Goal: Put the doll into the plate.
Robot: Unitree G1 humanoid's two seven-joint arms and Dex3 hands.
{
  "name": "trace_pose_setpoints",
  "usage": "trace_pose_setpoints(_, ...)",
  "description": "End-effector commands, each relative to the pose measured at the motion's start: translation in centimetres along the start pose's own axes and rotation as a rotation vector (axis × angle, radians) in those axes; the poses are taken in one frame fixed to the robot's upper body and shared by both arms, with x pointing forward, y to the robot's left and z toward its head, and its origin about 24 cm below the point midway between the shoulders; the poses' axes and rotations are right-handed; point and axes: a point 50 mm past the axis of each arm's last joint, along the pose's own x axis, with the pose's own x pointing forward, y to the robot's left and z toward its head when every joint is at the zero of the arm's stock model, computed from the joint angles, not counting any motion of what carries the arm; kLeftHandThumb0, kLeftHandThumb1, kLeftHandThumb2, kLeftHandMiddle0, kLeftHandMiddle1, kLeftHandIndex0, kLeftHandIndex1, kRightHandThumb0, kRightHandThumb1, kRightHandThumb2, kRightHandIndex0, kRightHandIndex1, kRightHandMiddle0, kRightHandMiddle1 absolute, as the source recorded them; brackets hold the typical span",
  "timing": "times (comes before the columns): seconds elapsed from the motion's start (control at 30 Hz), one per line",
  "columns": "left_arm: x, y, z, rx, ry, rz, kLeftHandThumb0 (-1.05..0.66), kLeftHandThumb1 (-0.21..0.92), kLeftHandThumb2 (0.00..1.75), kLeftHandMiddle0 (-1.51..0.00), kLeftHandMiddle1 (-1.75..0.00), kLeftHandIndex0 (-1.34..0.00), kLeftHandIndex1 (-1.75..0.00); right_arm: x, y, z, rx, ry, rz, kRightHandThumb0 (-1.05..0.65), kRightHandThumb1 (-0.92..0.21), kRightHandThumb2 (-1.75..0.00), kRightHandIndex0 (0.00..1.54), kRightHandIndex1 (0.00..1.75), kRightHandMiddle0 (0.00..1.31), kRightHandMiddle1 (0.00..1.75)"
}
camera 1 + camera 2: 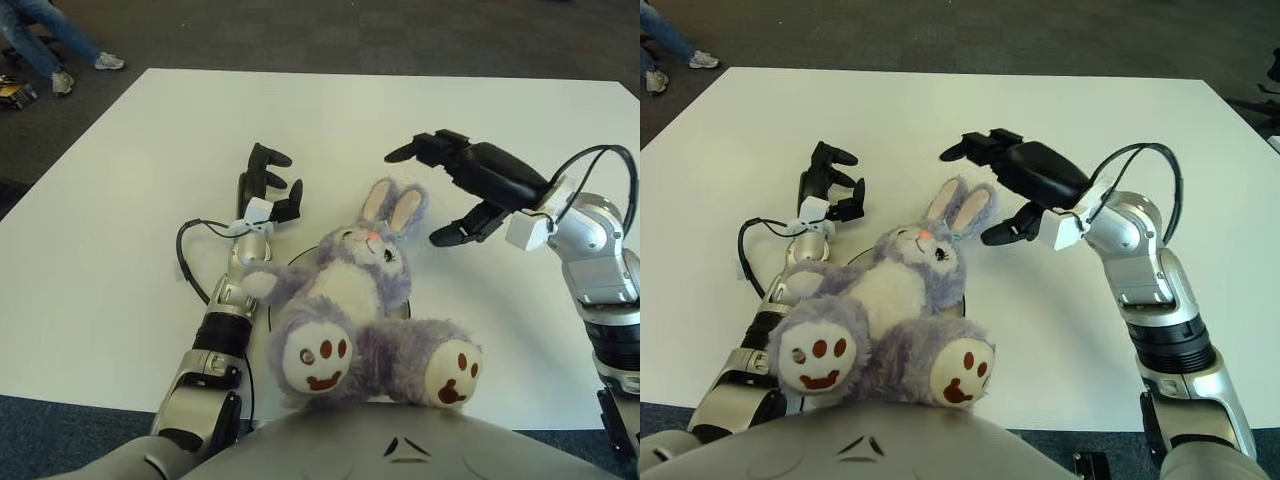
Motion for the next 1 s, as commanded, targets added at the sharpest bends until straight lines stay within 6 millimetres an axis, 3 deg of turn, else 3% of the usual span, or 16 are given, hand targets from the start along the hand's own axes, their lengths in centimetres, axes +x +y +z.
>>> trace_pose_setpoints(0.0, -1.4, -0.2, -1.5, -0.014, 0.078, -0.011, -0.01, 0.42, 1.21, -0.43, -1.75, -0.41, -1.74, -0.6, -0.2, -0.8, 0.005, 0.067, -0.083, -0.29, -0.17, -1.12, 0.09, 0.82, 0.0, 0.87)
trace_pose_setpoints(0.17, -1.4, 0.1, -1.4, -0.014, 0.07, -0.008, -0.01, 0.4, 1.23, -0.44, -1.75, -0.42, -1.75, -1.6, -0.2, -2.4, 0.052, 0.163, -0.17, -0.22, -0.13, -1.17, 0.14, 0.86, 0.0, 0.97)
trace_pose_setpoints(0.23, -1.4, 0.2, -1.5, -0.017, 0.074, -0.009, -0.01, 0.4, 1.23, -0.44, -1.75, -0.43, -1.75, -1.7, -0.1, -2.9, 0.066, 0.193, -0.189, -0.23, -0.14, -1.17, 0.1, 1.16, 0.0, 1.01)
trace_pose_setpoints(0.27, -1.4, 0.2, -1.5, -0.019, 0.076, -0.009, -0.01, 0.4, 1.23, -0.44, -1.75, -0.43, -1.75, -1.9, 0.0, -3.5, 0.079, 0.221, -0.201, -0.24, -0.14, -1.17, 0.17, 1.28, 0.0, 1.02)
trace_pose_setpoints(0.33, -1.4, 0.4, -1.5, -0.023, 0.078, -0.008, -0.01, 0.39, 1.23, -0.44, -1.75, -0.43, -1.75, -2.1, 0.1, -4.2, 0.096, 0.261, -0.221, -0.3, -0.17, -1.13, 0.54, 1.55, 0.0, 1.06)
trace_pose_setpoints(0.4, -1.4, 0.5, -1.5, -0.024, 0.079, -0.009, -0.01, 0.39, 1.23, -0.44, -1.75, -0.43, -1.75, -2.2, 0.1, -4.7, 0.11, 0.286, -0.24, 0.06, -0.26, -1.09, 0.64, 1.5, 0.0, 1.08)
trace_pose_setpoints(0.5, -1.3, 0.7, -1.6, -0.024, 0.079, -0.007, -0.01, 0.39, 1.23, -0.44, -1.75, -0.43, -1.75, -2.2, 0.3, -5.2, 0.134, 0.308, -0.266, 0.4, -0.15, -1.4, 0.75, 1.65, 0.0, 1.1)
trace_pose_setpoints(0.63, -1.2, 1.0, -1.6, -0.014, 0.068, 0.002, -0.01, 0.39, 1.24, -0.45, -1.75, -0.43, -1.75, -2.2, 0.9, -5.8, 0.191, 0.332, -0.317, 0.57, -0.04, -1.62, 0.84, 1.73, 0.0, 1.13)
trace_pose_setpoints(0.67, -1.2, 1.2, -1.6, -0.014, 0.065, 0.002, -0.01, 0.39, 1.24, -0.45, -1.75, -0.43, -1.75, -2.2, 1.2, -6.0, 0.212, 0.342, -0.337, 0.58, -0.03, -1.64, 0.85, 1.73, 0.0, 1.13)
trace_pose_setpoints(0.7, -1.2, 1.2, -1.6, -0.019, 0.064, -0.001, -0.01, 0.38, 1.25, -0.45, -1.75, -0.44, -1.75, -2.2, 1.5, -6.1, 0.229, 0.353, -0.358, 0.23, -0.08, -1.47, 1.0, 1.74, 0.0, 1.16)
trace_pose_setpoints(0.77, -1.1, 1.4, -1.7, -0.024, 0.063, -0.005, -0.01, 0.37, 1.26, -0.46, -1.75, -0.45, -1.75, -2.2, 1.9, -6.2, 0.246, 0.364, -0.38, -0.16, -0.16, -1.25, 1.16, 1.74, 0.01, 1.18)
trace_pose_setpoints(0.83, -1.1, 1.6, -1.8, -0.035, 0.064, -0.01, -0.01, 0.36, 1.28, -0.47, -1.75, -0.46, -1.75, -2.1, 2.3, -6.2, 0.261, 0.372, -0.399, -0.29, -0.2, -1.17, 1.22, 1.74, 0.03, 1.2)
trace_pose_setpoints(0.9, -1.1, 1.8, -2.0, -0.057, 0.066, -0.021, -0.01, 0.35, 1.29, -0.48, -1.75, -0.46, -1.75, -2.2, 3.1, -6.3, 0.325, 0.4, -0.439, -0.33, -0.22, -1.14, 1.19, 1.75, 0.07, 1.23)
trace_pose_setpoints(0.93, -1.1, 1.8, -2.1, -0.066, 0.067, -0.025, -0.01, 0.34, 1.29, -0.48, -1.75, -0.46, -1.75, -2.3, 3.4, -6.4, 0.356, 0.411, -0.453, -0.03, -0.21, -1.24, 1.02, 1.72, 0.13, 1.3)
trace_pose_setpoints(0.97, -1.1, 1.9, -2.2, -0.087, 0.076, -0.038, -0.01, 0.34, 1.29, -0.48, -1.75, -0.47, -1.75, -2.4, 4.1, -6.4, 0.421, 0.415, -0.472, 0.08, -0.2, -1.28, 0.97, 1.72, 0.15, 1.34)
